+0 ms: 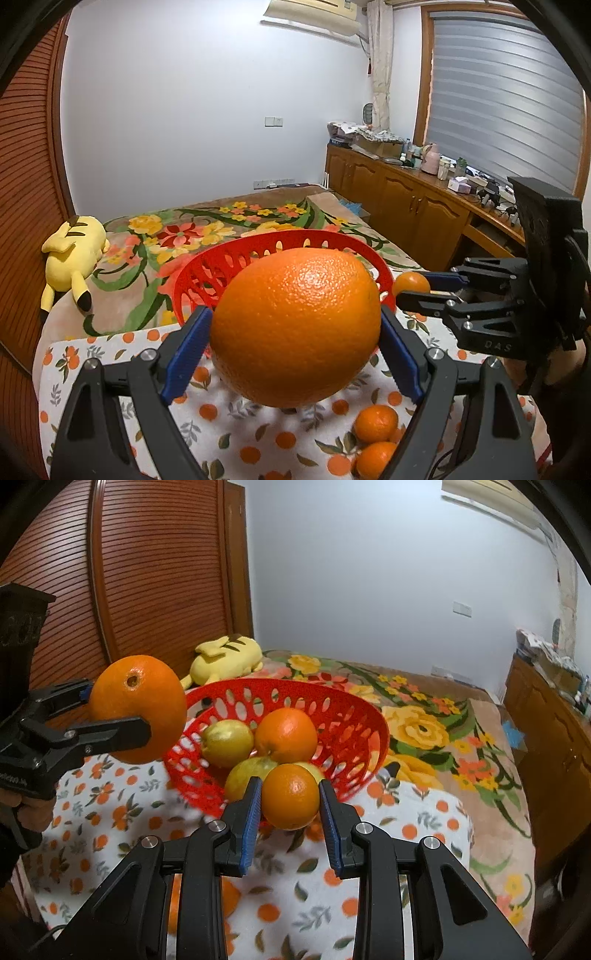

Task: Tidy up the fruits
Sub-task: 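Lift the orange and tangerine and carry them over the red basket, then lower the orange and tangerine into the basket and open both grippers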

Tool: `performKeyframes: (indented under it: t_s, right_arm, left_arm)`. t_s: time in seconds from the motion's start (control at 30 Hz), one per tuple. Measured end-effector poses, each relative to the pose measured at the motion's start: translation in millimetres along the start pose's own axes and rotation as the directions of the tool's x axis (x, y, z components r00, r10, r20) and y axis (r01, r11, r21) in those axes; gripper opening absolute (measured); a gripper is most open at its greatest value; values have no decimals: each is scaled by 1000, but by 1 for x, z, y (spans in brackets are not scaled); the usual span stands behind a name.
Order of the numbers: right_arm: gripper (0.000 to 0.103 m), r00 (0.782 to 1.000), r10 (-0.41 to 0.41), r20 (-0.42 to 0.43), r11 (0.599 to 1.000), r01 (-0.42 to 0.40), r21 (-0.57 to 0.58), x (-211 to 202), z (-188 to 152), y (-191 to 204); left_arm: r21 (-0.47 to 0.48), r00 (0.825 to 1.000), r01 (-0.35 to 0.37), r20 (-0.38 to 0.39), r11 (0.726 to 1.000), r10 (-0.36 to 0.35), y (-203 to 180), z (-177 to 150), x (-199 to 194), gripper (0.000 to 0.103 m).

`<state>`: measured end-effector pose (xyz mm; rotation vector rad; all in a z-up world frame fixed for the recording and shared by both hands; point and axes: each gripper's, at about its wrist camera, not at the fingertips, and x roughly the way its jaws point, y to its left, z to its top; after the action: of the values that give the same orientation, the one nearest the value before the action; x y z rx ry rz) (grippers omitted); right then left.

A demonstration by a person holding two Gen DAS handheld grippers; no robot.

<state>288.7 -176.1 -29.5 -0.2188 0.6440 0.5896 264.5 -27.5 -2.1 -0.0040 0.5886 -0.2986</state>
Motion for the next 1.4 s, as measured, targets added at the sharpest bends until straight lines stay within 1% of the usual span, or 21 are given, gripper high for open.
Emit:
performKeyframes:
  t_s: [0.23,0.4,0.43,0.47,0.5,0.53,0.77,0.9,0.97,1.4]
  right_arm:
    - [30,1000,-10,-26,1000,10,-19,28,13,-12]
    - [30,999,-12,-44,1000,12,-9,45,16,-20]
    - [31,999,-9,-43,1000,9,-2,47,17,-22]
    - [35,999,-4,-42,1000,5,6,48,17,-23]
    - [41,999,-6,-42,1000,7,15,49,17,-24]
    - [41,999,1,-42,1000,-1,20,50,17,-25]
    - [41,1000,6,-24,999,-5,32,46,17,-29]
    - [41,1000,-13,-4,999,13,33,39,16,-24]
    - [41,1000,-9,10,999,9,33,35,16,-21]
    - [41,999,-7,31,1000,7,18,26,15,-11]
  left_arm:
    - [12,1000,3,-21,1000,-3,5,5,22,86]
    - [13,999,6,-34,1000,-5,9,6,34,86]
    - [12,999,6,-37,1000,-6,10,7,36,86]
    - [12,999,7,-38,1000,-6,11,7,38,86]
    - [11,999,7,-39,1000,-6,13,7,40,86]
    - [9,999,5,-40,1000,-5,14,8,42,86]
    - [5,999,-4,-52,1000,4,20,10,54,86]
    - [5,998,-4,-62,1000,4,21,7,61,86]
    - [5,998,-6,-69,1000,7,20,6,64,86]
    - [21,997,-19,-69,1000,20,15,4,66,87]
